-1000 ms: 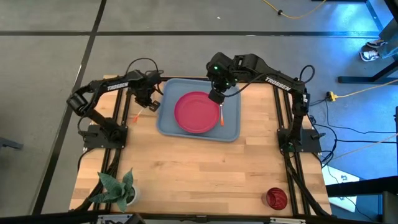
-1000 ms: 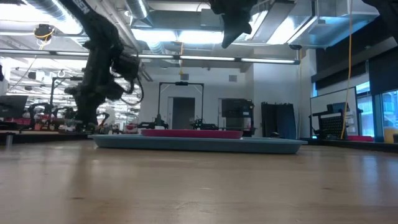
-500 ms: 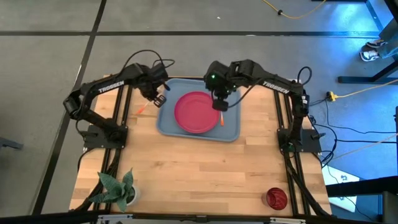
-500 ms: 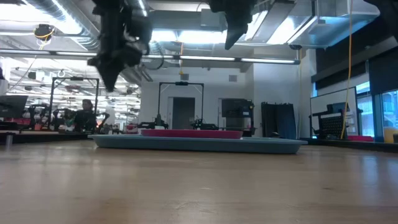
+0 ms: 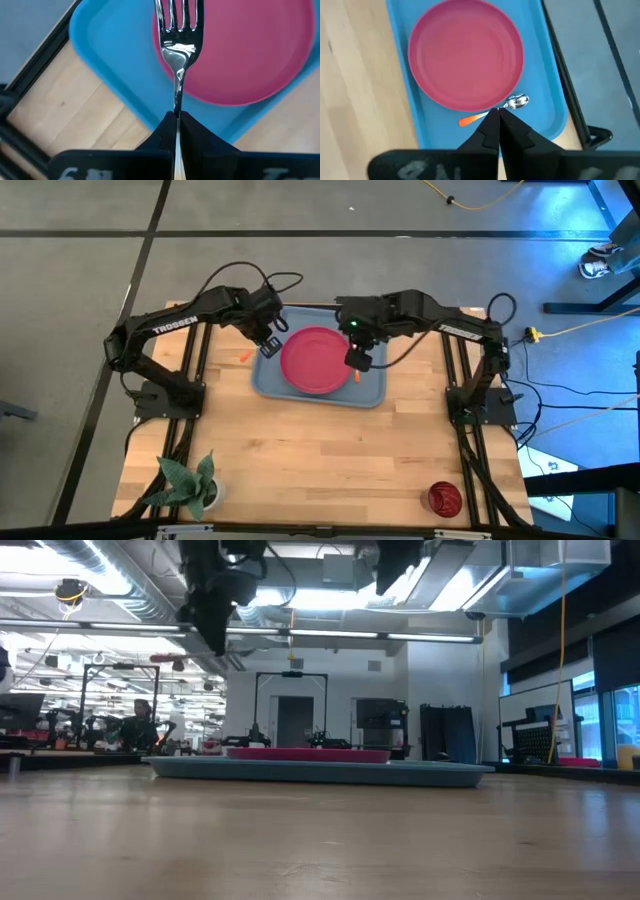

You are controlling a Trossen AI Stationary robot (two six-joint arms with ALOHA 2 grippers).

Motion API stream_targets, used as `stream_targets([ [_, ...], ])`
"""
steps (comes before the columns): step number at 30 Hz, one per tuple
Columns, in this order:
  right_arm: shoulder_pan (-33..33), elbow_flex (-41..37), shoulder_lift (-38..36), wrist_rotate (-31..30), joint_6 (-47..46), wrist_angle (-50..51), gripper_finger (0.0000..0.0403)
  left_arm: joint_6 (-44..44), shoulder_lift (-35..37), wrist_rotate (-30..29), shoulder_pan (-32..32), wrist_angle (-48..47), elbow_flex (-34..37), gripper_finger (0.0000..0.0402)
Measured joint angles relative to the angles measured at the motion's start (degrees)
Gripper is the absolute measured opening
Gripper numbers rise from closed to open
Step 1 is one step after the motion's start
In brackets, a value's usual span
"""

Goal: Pick and place plate/cup/fork/spoon on tray
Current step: Put the orange fork on the blue serving tray at the right of the orange spoon

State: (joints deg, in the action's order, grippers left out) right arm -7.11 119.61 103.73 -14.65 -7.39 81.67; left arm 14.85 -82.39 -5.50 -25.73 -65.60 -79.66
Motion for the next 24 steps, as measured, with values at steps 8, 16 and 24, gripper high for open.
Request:
stream_targets([
  [8,4.26,-0.04,-2.65,-3.75,1.08,2.14,0.0005,-0.09,-0.68,0.73,6.66,4.03,-0.09,0.0],
  [16,8.06,-15.25,-10.38,-1.63,7.41,-7.09,0.0005,13.17,-3.68,-1.26,13.49,6.91,-0.09,0.0],
  [24,11.51,-35.47,-20.18,-0.75,21.73,-32.35,0.0005,30.96,-6.86,-0.57,18.0,7.96,-0.09,0.0],
])
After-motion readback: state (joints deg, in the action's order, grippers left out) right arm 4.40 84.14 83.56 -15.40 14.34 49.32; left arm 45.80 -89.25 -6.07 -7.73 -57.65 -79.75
